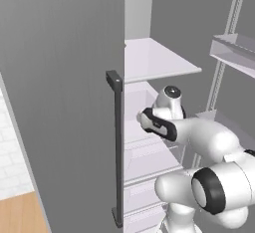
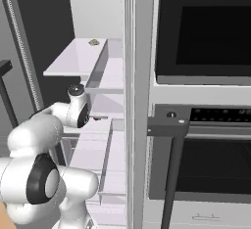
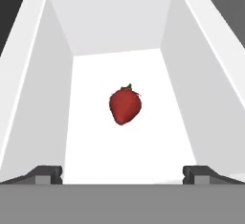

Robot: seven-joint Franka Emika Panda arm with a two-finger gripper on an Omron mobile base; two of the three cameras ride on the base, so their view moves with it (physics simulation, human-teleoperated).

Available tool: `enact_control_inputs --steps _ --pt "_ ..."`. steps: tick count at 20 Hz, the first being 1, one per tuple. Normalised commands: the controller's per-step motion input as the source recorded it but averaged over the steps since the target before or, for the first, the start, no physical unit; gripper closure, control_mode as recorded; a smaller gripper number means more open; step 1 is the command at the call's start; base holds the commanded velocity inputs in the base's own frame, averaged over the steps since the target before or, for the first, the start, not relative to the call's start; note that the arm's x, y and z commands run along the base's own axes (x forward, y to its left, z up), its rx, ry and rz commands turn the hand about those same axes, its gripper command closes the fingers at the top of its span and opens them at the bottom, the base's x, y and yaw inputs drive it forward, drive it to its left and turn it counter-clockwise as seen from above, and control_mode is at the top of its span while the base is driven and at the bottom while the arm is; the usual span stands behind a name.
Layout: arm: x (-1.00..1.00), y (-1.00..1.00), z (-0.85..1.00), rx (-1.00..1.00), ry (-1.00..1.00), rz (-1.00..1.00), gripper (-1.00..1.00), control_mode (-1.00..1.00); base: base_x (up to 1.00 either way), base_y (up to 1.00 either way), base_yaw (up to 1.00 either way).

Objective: Take the strawberry from the fridge and place it on top of the pancake, located on the dining counter.

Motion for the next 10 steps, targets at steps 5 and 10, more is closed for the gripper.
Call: enact_control_inputs --steps 5,10 --pt "0.42 0.00 -0.18 0.00 0.02 0.00 -1.00 -1.00 0.00 0.00 0.00" --pt "0.40 0.00 -0.07 0.00 0.09 0.00 -1.00 -1.00 0.00 0.00 0.00"
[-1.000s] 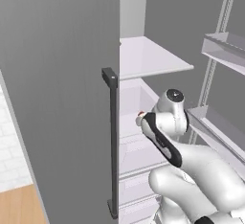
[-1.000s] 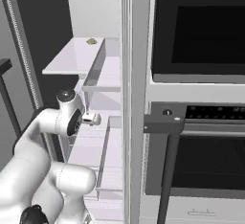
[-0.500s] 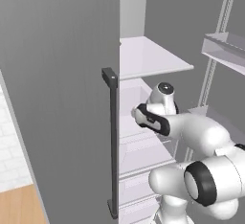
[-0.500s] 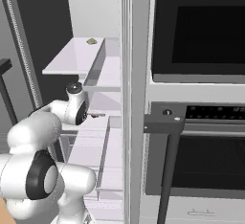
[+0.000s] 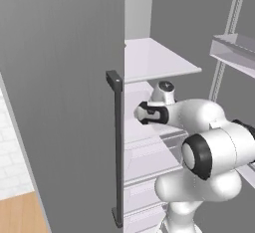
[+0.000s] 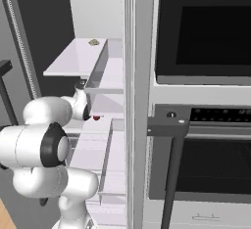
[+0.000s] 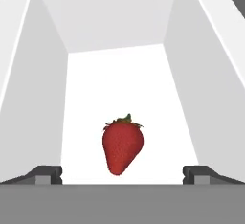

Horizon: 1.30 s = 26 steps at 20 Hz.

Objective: Take the strawberry from the fridge and place it on top of the pancake, located on the dining counter.

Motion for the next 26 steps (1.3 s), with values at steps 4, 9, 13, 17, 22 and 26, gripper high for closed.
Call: enact_control_inputs --steps 4,9,13,17,22,26 --pt "0.07 -0.05 -0.31 0.00 -0.01 0.00 -1.00 -1.00 0.00 0.00 0.00" --pt "0.12 0.00 -0.27 0.00 0.01 0.00 -1.00 -1.00 0.00 0.00 0.00" --pt "0.00 0.00 -0.21 0.00 0.03 0.00 -1.00 -1.00 0.00 0.00 0.00" --pt "0.07 0.00 -0.13 0.00 0.01 0.00 -1.00 -1.00 0.00 0.00 0.00" --pt "0.25 0.00 -0.01 0.00 0.00 0.00 -1.00 -1.00 0.00 0.00 0.00" --pt "0.20 0.00 -0.02 0.00 0.00 0.00 -1.00 -1.00 0.00 0.00 0.00"
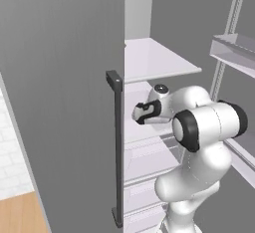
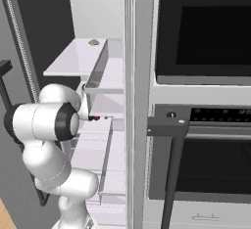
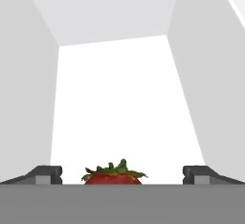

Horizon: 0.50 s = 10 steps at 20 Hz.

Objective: Take the strawberry from the fridge and place it on top of the pancake, located on the dining counter.

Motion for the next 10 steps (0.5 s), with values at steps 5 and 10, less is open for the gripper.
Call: enact_control_inputs --steps 5,10 --pt "0.01 0.00 -0.10 0.00 0.03 0.00 1.00 -1.00 0.00 0.00 0.00" --pt "0.00 0.00 -0.05 0.00 0.00 0.00 1.00 -1.00 0.00 0.00 0.00"
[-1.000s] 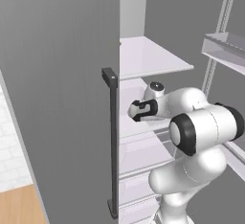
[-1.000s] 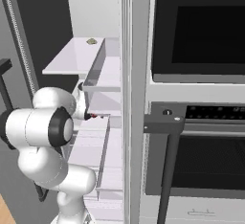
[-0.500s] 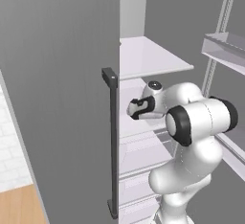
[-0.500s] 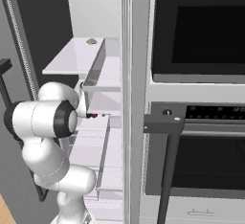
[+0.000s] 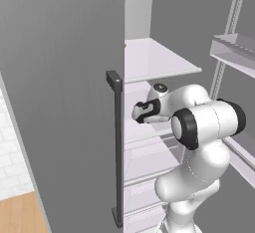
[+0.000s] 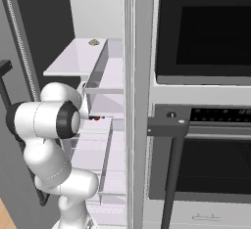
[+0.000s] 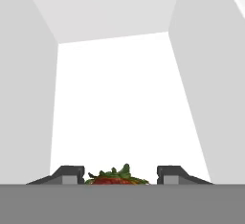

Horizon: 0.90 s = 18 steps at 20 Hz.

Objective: Take the strawberry from the fridge and place it on top of the pancake, located on the dining counter.

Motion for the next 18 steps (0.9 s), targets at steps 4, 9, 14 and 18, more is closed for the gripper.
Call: enact_control_inputs --steps 4,9,14,18 --pt "-0.18 0.00 0.00 0.00 0.00 0.00 1.00 -1.00 0.00 0.00 0.00" --pt "-0.59 0.00 0.00 0.00 0.00 -0.02 1.00 -1.00 0.00 0.00 0.00" --pt "-0.68 0.00 0.09 0.00 -0.01 -0.04 1.00 -1.00 0.00 0.00 0.00" --pt "-0.84 0.00 0.29 0.00 -0.06 -0.04 1.00 -1.00 0.00 0.00 0.00"
